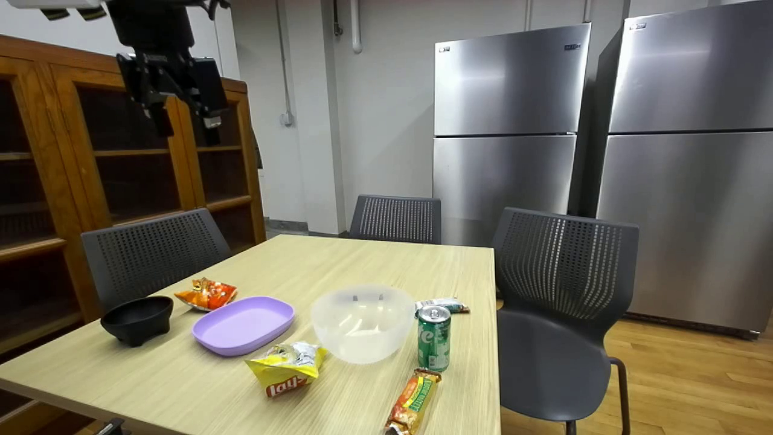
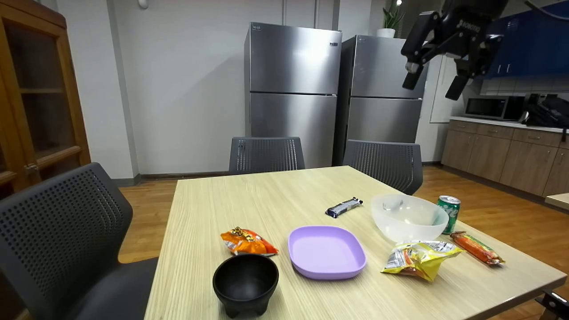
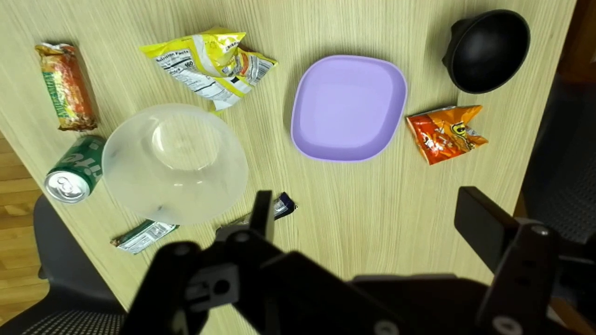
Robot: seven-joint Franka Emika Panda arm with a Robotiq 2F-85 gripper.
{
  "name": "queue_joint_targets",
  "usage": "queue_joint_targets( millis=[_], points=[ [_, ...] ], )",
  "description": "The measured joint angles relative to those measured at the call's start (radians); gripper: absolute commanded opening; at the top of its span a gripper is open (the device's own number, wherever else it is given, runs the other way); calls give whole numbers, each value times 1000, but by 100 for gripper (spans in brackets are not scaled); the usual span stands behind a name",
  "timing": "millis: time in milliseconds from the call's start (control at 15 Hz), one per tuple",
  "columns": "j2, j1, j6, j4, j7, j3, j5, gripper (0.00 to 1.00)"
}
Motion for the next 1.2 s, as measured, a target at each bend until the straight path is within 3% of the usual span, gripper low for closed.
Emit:
queue_joint_targets(
  millis=[533,867,1200],
  points=[
    [241,-18,186,49,2,-26,1,100],
    [409,-39,210,160,14,-33,2,100],
    [575,-56,210,297,113,-34,-6,100]
  ],
)
